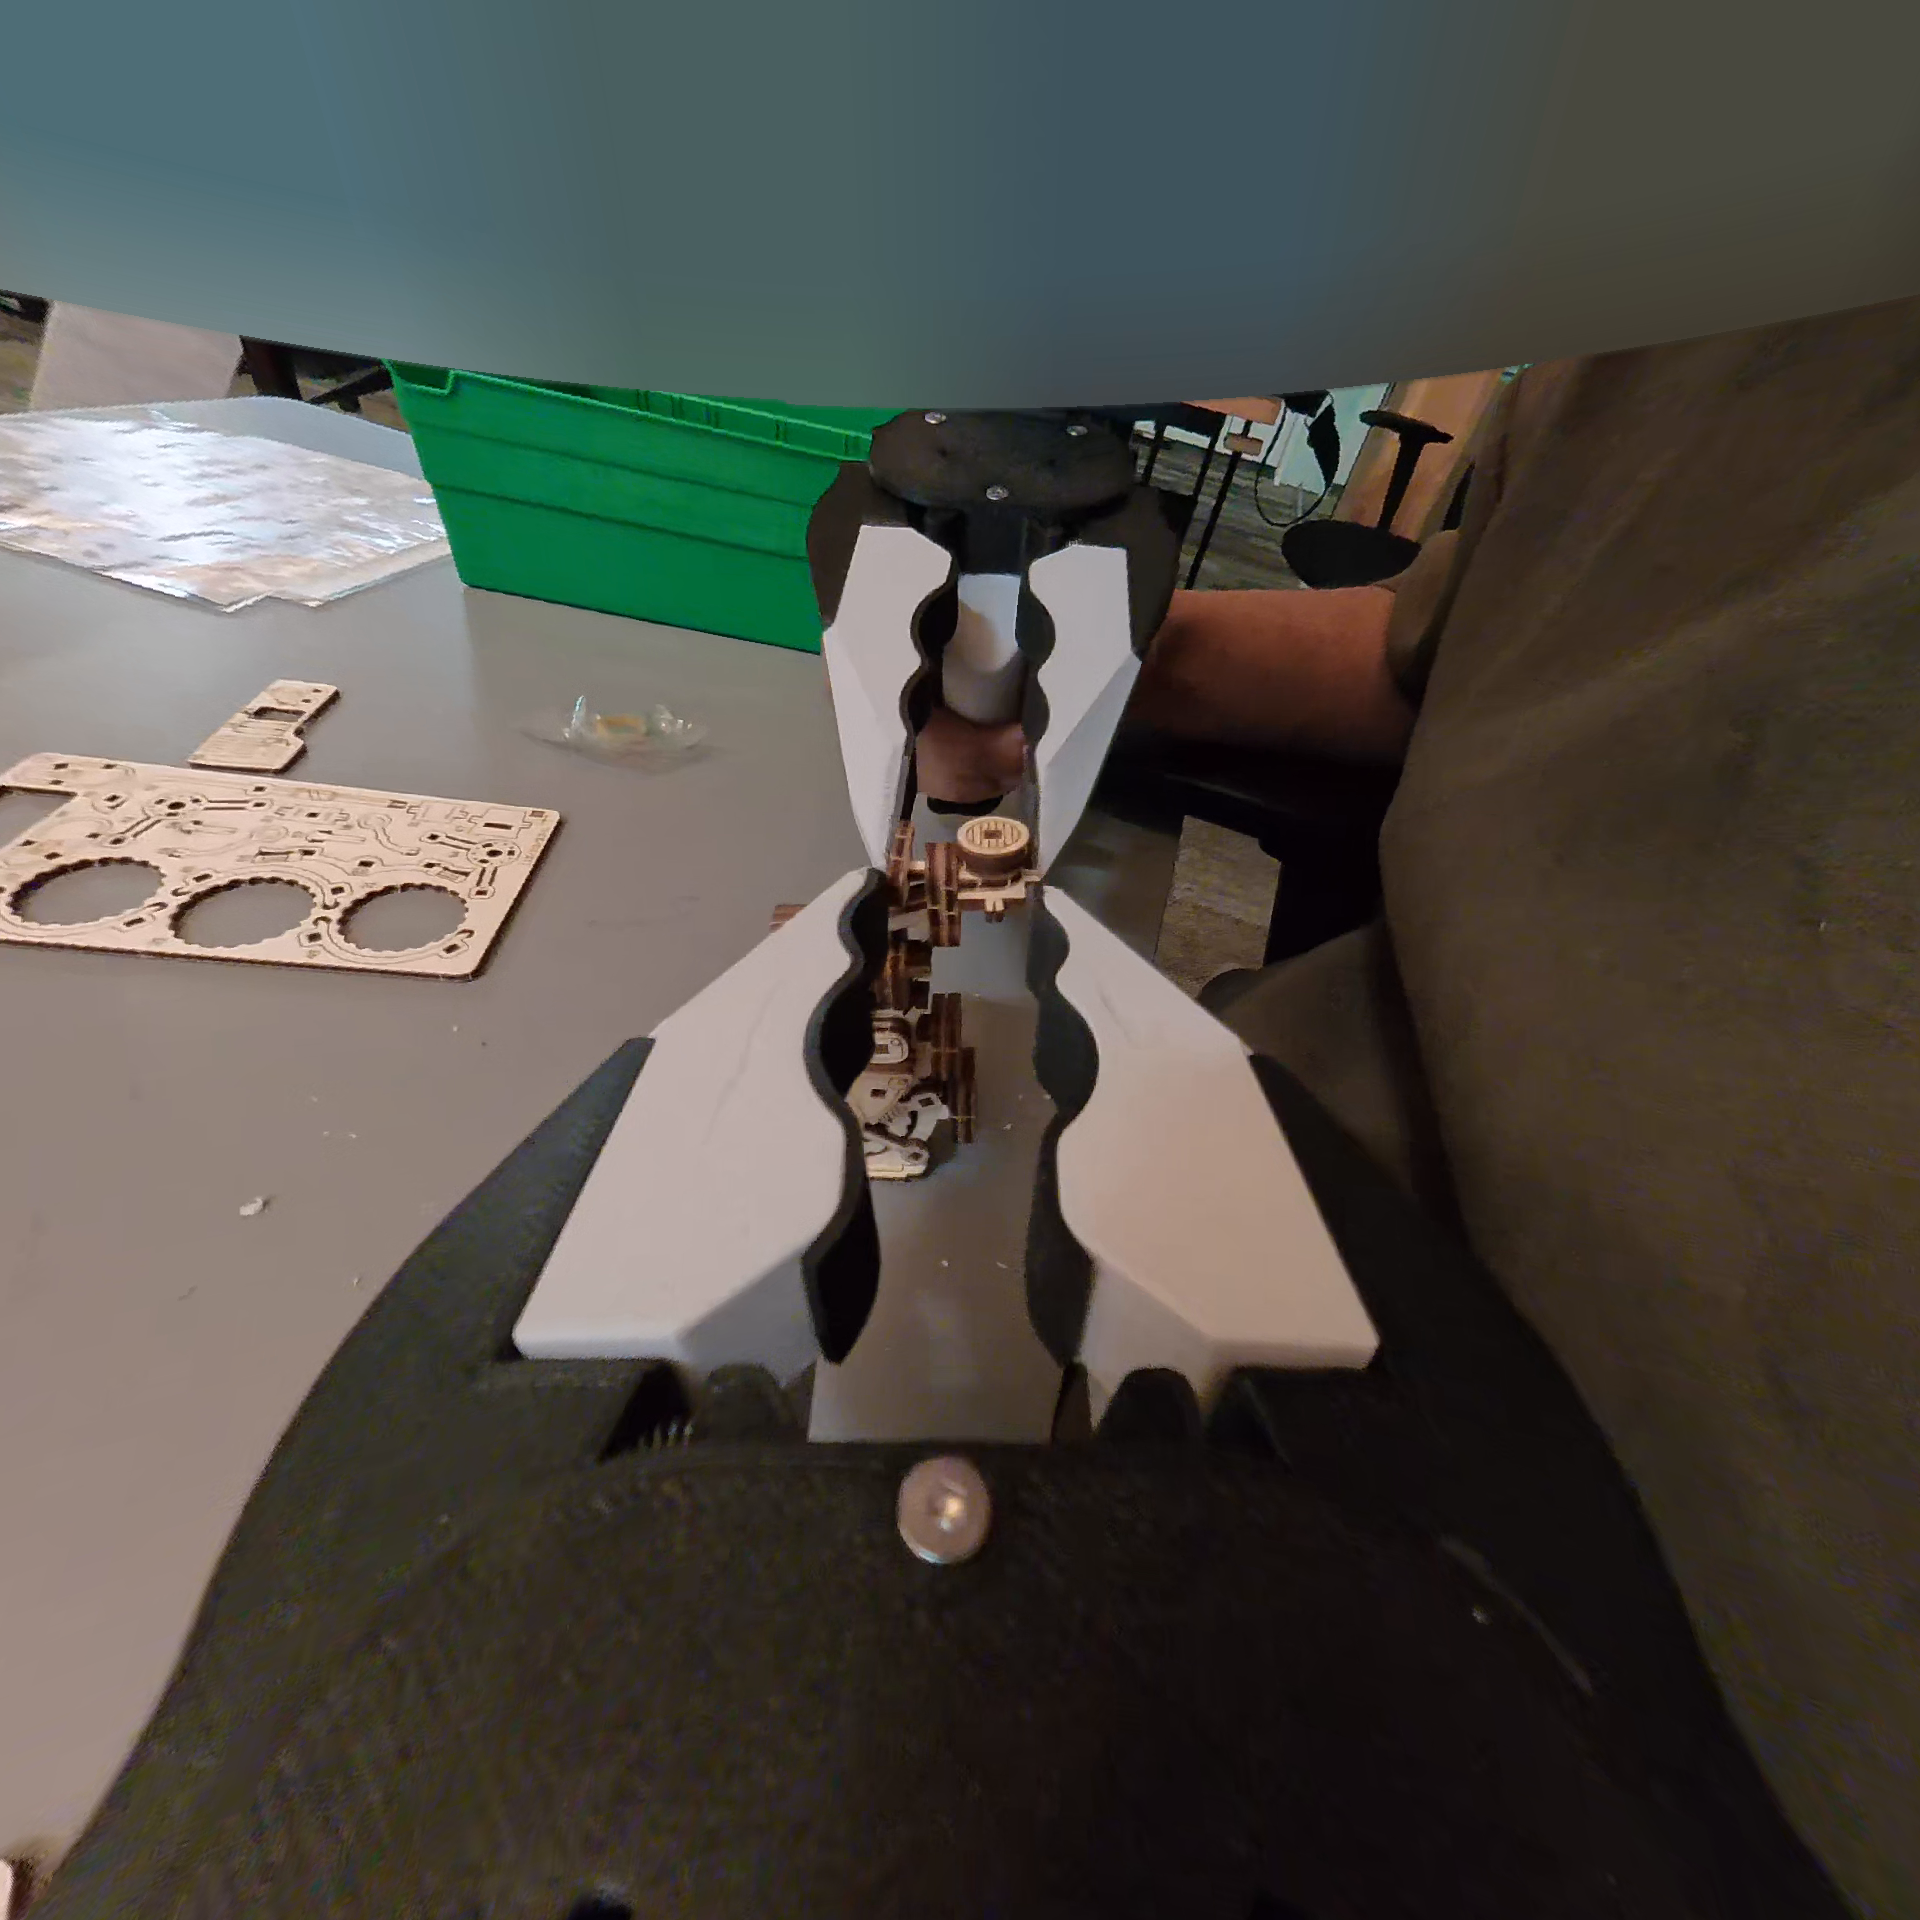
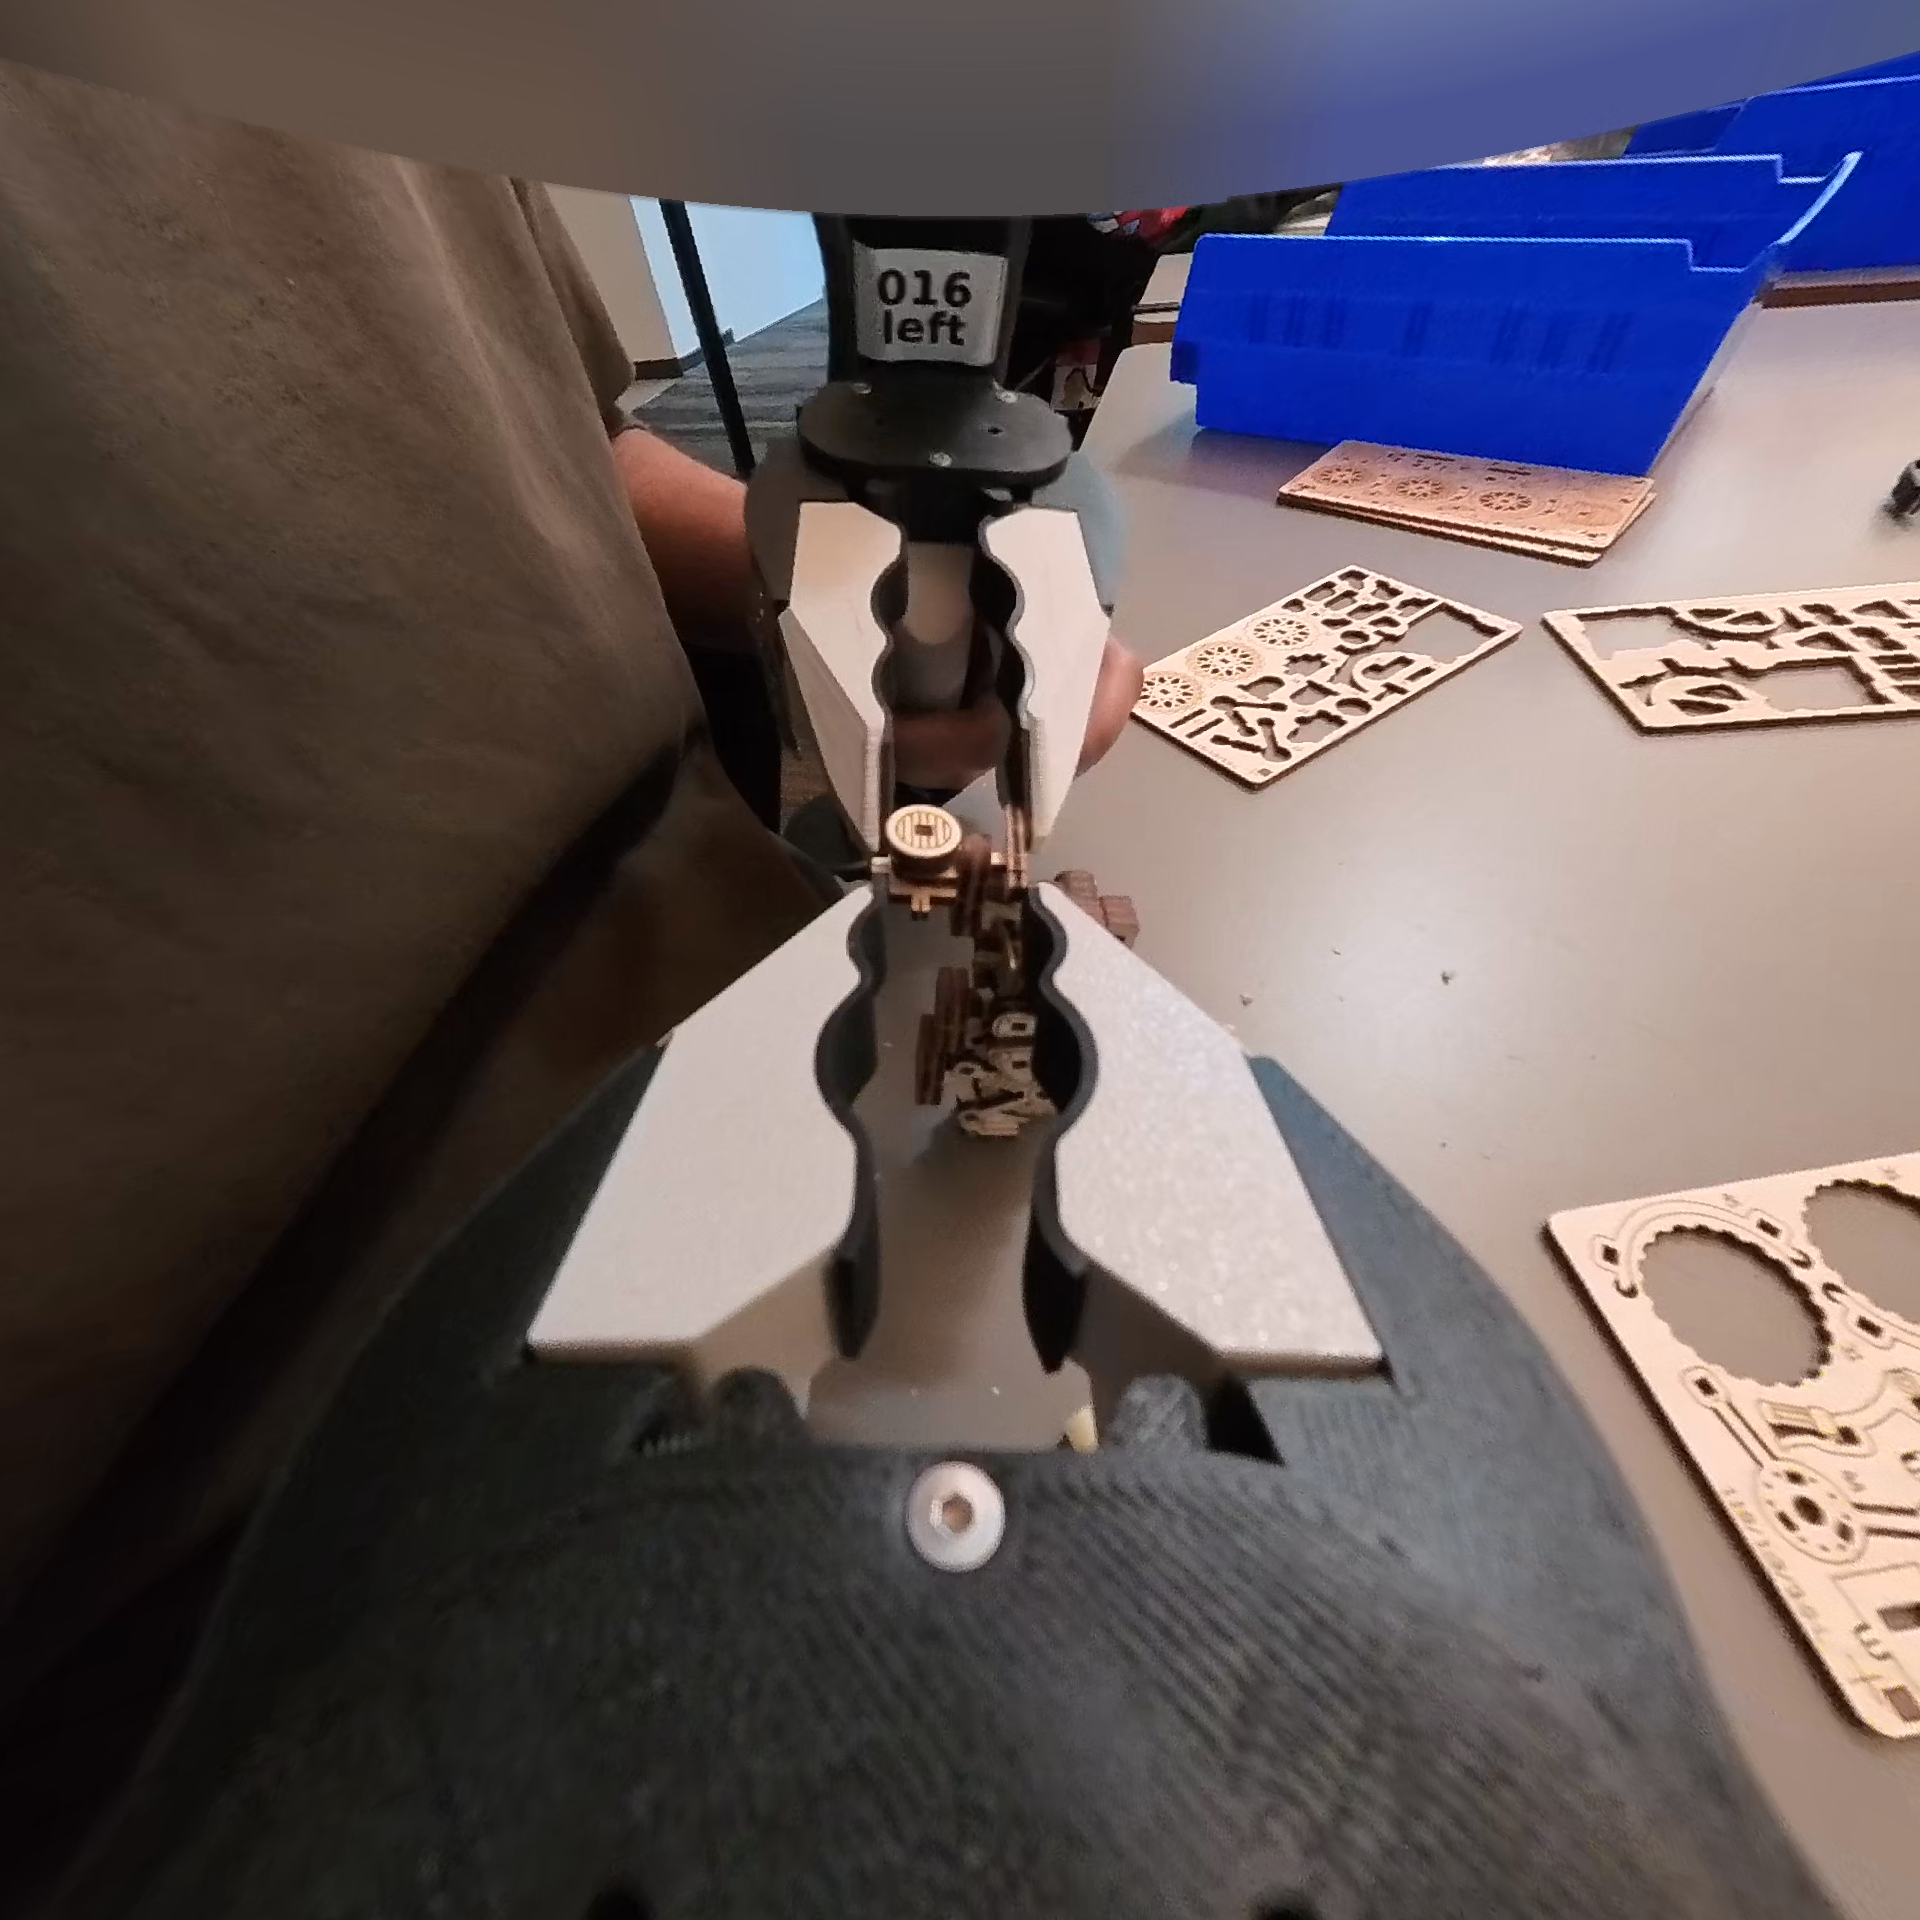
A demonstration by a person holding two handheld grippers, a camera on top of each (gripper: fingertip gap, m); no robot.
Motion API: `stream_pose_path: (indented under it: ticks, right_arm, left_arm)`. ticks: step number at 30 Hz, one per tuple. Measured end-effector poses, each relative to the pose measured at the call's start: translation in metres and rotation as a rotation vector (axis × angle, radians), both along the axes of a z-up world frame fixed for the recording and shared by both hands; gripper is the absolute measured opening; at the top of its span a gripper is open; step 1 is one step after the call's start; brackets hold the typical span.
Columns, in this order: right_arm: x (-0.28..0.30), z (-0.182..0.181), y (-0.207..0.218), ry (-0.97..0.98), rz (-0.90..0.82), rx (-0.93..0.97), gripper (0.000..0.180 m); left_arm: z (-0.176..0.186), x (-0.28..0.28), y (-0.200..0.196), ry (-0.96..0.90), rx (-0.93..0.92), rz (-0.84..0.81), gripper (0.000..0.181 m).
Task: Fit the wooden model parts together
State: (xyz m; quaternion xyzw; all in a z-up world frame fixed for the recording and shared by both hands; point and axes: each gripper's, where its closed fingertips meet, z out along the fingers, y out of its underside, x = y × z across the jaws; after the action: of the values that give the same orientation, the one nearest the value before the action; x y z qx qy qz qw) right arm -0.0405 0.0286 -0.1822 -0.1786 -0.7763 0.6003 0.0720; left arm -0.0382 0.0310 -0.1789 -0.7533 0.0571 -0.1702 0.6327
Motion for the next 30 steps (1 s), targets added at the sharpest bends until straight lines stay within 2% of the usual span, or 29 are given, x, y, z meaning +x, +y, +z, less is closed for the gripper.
stream_pose_path:
  ticks: [9, 30]
  right_arm:
    - [0.0001, 0.0002, -0.0003, -0.004, 0.003, -0.001, 0.023]
    - [0.0011, -0.0001, -0.0009, 0.004, -0.001, 0.006, 0.020]
  left_arm:
    - [-0.0005, -0.0001, 0.0000, -0.044, -0.013, -0.015, 0.023]
    - [-0.0007, 0.0003, -0.0002, -0.019, -0.009, -0.020, 0.020]
